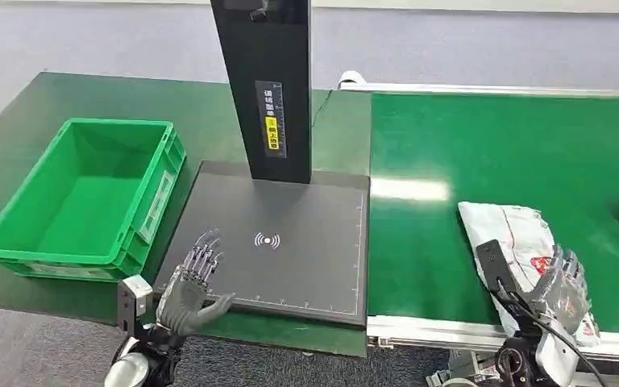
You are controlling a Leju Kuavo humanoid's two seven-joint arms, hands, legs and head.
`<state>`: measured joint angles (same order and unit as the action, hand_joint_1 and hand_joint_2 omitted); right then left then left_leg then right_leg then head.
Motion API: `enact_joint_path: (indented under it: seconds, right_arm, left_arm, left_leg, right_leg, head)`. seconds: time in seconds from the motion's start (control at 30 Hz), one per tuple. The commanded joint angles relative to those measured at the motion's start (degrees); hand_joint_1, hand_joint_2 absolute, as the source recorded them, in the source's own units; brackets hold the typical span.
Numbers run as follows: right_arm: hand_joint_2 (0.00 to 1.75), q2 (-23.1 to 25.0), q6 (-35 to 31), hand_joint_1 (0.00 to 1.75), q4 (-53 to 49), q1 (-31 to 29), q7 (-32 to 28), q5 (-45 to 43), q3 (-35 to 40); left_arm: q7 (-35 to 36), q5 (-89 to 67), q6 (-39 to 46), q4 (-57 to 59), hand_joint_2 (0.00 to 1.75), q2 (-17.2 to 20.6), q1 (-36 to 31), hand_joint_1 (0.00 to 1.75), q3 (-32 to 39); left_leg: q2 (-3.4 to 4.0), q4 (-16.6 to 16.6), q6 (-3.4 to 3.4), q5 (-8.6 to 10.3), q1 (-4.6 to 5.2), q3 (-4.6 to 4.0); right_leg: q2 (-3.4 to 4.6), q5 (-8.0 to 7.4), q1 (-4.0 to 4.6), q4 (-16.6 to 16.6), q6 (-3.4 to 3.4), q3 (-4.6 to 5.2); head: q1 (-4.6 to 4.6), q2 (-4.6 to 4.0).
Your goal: Moved the parcel from conveyor to table for the left to box.
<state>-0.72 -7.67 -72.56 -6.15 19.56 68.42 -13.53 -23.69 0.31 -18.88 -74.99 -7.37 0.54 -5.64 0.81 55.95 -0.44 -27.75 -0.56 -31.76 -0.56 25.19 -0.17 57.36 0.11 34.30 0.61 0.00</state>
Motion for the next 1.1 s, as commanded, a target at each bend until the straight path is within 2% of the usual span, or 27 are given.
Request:
enact_joint_path:
  seconds: [0.03, 0.37, 0.43, 0.53, 0.6, 0.63, 0.8, 0.9, 1.0, 1.03, 1.1]
  right_arm:
    - [1.75, -0.4, 3.3, 0.00, 3.1, 0.0, 1.4, 1.7, -2.0]
    - [1.75, -0.4, 3.3, 0.00, 3.1, 0.0, 1.4, 1.7, -2.0]
    - [1.75, -0.4, 6.8, 0.00, 3.5, 0.0, 3.3, 3.6, -2.7]
    - [1.75, -0.3, 8.0, 0.00, 6.0, -1.2, 5.1, 5.9, -5.3]
    - [1.75, -0.6, 10.3, 0.00, 7.3, -1.6, 3.3, 5.0, -5.5]
    - [1.75, -0.3, 12.3, 0.00, 8.1, -1.8, -0.3, 1.3, -6.0]
    - [1.75, -0.3, 12.5, 0.00, 8.2, -1.8, -0.9, 0.7, -6.1]
    - [1.75, -0.5, 15.3, 0.00, 8.7, -1.7, -3.1, -1.4, -2.1]
    - [1.75, -1.5, 20.7, 0.00, 10.9, -2.0, -15.0, -9.1, 3.3]
    - [1.75, -1.6, 20.7, 0.00, 10.8, -1.7, -16.2, -10.1, 5.4]
    - [1.75, -2.4, 18.2, 0.00, 9.3, -1.3, -13.7, -11.1, 7.5]
  left_arm:
    - [0.7, -0.4, -0.2, 0.4, 1.75, -0.5, 0.2, 0.00, 1.9]
    - [0.7, -0.4, -0.2, 0.4, 1.75, -0.5, 0.2, 0.00, 1.9]
    - [1.0, -0.7, -0.3, 0.5, 1.75, -0.7, 0.1, 0.00, 2.1]
    - [1.7, -0.9, -0.2, 0.0, 1.75, -1.0, 0.4, 0.00, 2.2]
    - [1.7, -0.9, -0.1, 0.2, 1.75, -0.9, 0.4, 0.00, 2.2]
    - [1.6, -0.8, -0.1, 0.5, 1.75, -0.8, 0.3, 0.00, 2.3]
    - [1.4, -0.6, -0.1, 0.4, 1.75, -0.9, 0.3, 0.00, 2.4]
    - [1.8, -0.3, -0.6, 1.0, 1.75, -0.6, -1.0, 0.00, 3.3]
    - [1.1, 0.2, -0.9, 2.6, 1.75, 0.3, -1.7, 0.00, 3.2]
    - [0.7, 0.3, -0.9, 2.8, 1.75, 0.5, -1.8, 0.00, 3.3]
    - [0.5, -0.1, -1.1, 2.1, 1.75, 0.3, -1.4, 0.00, 3.5]
  left_leg:
    - [-0.08, -0.1, 0.04, 0.01, 0.00, 0.16]
    - [-0.04, -0.1, 0.01, -0.01, 0.01, 0.16]
    - [-0.04, -0.1, 0.02, 0.01, 0.01, 0.15]
    - [-0.05, -0.1, 0.02, 0.01, 0.00, 0.12]
    - [-0.02, -0.1, 0.02, 0.01, 0.02, 0.11]
    - [-0.02, -0.1, 0.03, 0.00, 0.01, 0.14]
    - [0.01, 0.0, 0.02, -0.01, 0.00, 0.11]
    - [-0.01, -0.1, 0.00, -0.01, -0.02, 0.11]
    - [0.06, -0.1, 0.02, 0.01, -0.01, 0.14]
    - [0.08, -0.1, 0.00, 0.00, -0.02, 0.10]
    - [0.17, -0.1, 0.00, 0.00, -0.01, 0.09]
  right_leg:
    - [0.04, -0.01, -0.01, -0.1, 0.03, -0.18]
    - [0.06, 0.01, -0.02, -0.1, 0.02, -0.15]
    - [0.06, -0.01, -0.02, -0.1, 0.02, -0.15]
    - [0.02, -0.02, 0.00, -0.1, 0.03, -0.13]
    - [0.06, -0.01, -0.03, -0.1, 0.03, -0.09]
    - [0.08, -0.02, -0.02, -0.1, 0.04, -0.14]
    - [0.07, -0.01, -0.01, -0.1, 0.02, -0.11]
    - [0.10, -0.02, 0.01, -0.1, 0.01, -0.10]
    - [0.18, -0.06, 0.00, -0.1, 0.01, -0.12]
    - [0.17, -0.06, 0.01, -0.1, 0.01, -0.09]
    - [0.22, -0.06, 0.01, -0.1, 0.01, -0.10]
  head:
    - [0.02, 0.00]
    - [0.00, 0.00]
    - [0.00, 0.00]
    - [0.00, 0.00]
    - [0.00, 0.00]
    - [0.00, 0.00]
    - [0.00, 0.00]
    - [0.00, 0.00]
    - [0.00, 0.00]
    - [0.00, 0.00]
    - [0.00, 0.00]
